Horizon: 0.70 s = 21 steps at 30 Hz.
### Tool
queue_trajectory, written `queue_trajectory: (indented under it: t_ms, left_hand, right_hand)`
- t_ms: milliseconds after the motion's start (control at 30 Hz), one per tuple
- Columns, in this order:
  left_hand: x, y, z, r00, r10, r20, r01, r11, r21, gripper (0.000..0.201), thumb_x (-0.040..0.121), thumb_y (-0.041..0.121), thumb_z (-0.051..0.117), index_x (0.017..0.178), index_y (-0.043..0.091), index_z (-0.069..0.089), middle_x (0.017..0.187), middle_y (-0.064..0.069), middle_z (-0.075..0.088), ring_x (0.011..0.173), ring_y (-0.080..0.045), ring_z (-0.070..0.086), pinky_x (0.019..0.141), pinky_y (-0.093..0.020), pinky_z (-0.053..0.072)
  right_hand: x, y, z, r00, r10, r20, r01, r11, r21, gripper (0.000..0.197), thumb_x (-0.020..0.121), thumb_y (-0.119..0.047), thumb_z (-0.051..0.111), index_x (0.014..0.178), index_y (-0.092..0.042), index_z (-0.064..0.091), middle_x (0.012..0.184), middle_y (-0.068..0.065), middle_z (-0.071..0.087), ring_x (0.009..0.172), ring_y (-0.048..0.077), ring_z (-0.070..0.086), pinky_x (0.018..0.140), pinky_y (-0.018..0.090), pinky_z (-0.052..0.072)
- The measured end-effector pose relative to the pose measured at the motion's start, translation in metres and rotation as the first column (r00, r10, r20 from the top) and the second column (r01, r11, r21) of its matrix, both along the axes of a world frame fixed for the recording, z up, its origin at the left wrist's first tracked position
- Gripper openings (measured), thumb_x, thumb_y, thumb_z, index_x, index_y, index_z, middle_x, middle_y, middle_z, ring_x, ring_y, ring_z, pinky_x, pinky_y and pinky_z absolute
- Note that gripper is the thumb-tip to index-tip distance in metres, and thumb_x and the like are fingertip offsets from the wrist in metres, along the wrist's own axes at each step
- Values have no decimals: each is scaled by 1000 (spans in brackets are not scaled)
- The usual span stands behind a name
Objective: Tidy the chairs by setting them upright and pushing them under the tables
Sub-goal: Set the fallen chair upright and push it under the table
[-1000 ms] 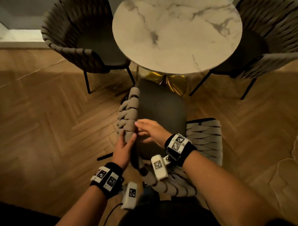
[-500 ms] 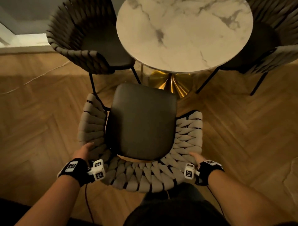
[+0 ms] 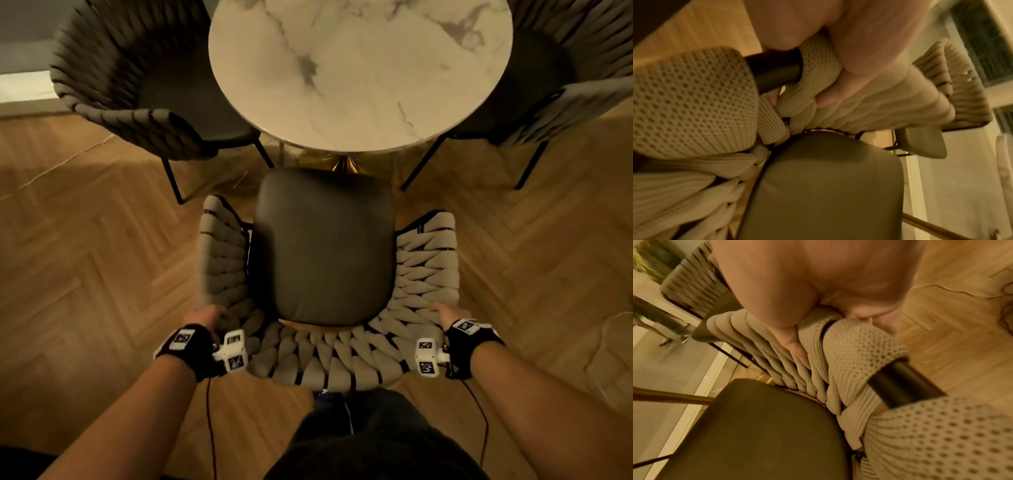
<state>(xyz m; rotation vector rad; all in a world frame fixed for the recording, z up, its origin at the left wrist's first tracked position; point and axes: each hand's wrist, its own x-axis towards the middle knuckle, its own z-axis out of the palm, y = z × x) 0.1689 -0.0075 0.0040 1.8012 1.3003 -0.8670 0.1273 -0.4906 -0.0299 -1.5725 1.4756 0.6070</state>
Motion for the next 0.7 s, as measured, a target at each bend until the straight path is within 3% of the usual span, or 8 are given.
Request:
queue_trajectory:
  t_ms: [100,200,300,367,433,533,633,700]
  left_hand:
    - [26,-16,0,999,-36,32,34,998,47,20,86,13,67,80,-3,58,66,-19,54,50,-30,48,50,-31,37]
    - [37,-28,-5,1000,-1,27,-1,998,62,23,85,13,69,76,-3,55,64,-18,51,49,-28,46,50,-28,35]
    - [36,-47,-9,999,30,-20,-30,999,-32,22,90,11,63,103,-6,57,80,-20,54,55,-30,46,55,-30,37]
    - [36,-58,-15,999,37,-10,-37,996,-77,42,91,8,61,127,-11,52,93,-22,55,60,-32,49,61,-35,43]
    - [33,-67,-13,998,69,7,-67,990,-125,40,94,7,57,128,-11,51,79,-20,58,57,-34,53,54,-34,44]
    - [22,-77,-1,952,297,78,-264,922,-285,40,93,30,63,120,1,64,58,-16,71,46,-28,68,43,-31,54]
    - [8,-87,-5,813,578,73,-500,756,-422,70,86,70,50,117,11,71,100,-14,76,76,-32,71,71,-40,56]
    - [2,-99,-3,736,673,75,-583,686,-435,75,91,74,31,111,11,65,109,-8,66,79,-30,62,67,-36,53]
  right_hand:
    - [-1,-12,-16,997,-68,20,68,997,-23,78,71,-42,77,134,-2,56,115,23,68,83,38,67,84,52,57]
    - [2,-31,-37,996,-86,1,86,996,-23,87,62,-47,76,135,-5,55,117,23,67,87,41,67,86,56,56]
    - [11,-39,-22,996,-86,-15,85,995,-54,88,68,-48,73,141,-5,48,129,24,62,100,43,64,92,55,54]
    - [16,-36,1,996,-86,11,87,994,-61,88,73,-49,73,144,-5,44,136,23,57,109,44,61,97,54,51]
    - [13,-34,18,989,-115,91,121,991,-64,85,80,-50,71,147,-8,40,145,16,50,122,42,54,103,49,45]
    - [-10,-18,26,896,-375,239,341,924,173,80,83,-66,61,145,-17,46,141,11,55,121,34,56,93,44,46]
    - [-18,6,33,787,-590,179,487,772,408,79,83,-80,45,125,-15,60,106,12,66,94,31,62,80,45,49]
    - [-16,13,32,793,-588,157,505,780,369,80,83,-81,40,119,-13,61,98,13,64,84,32,61,67,42,48]
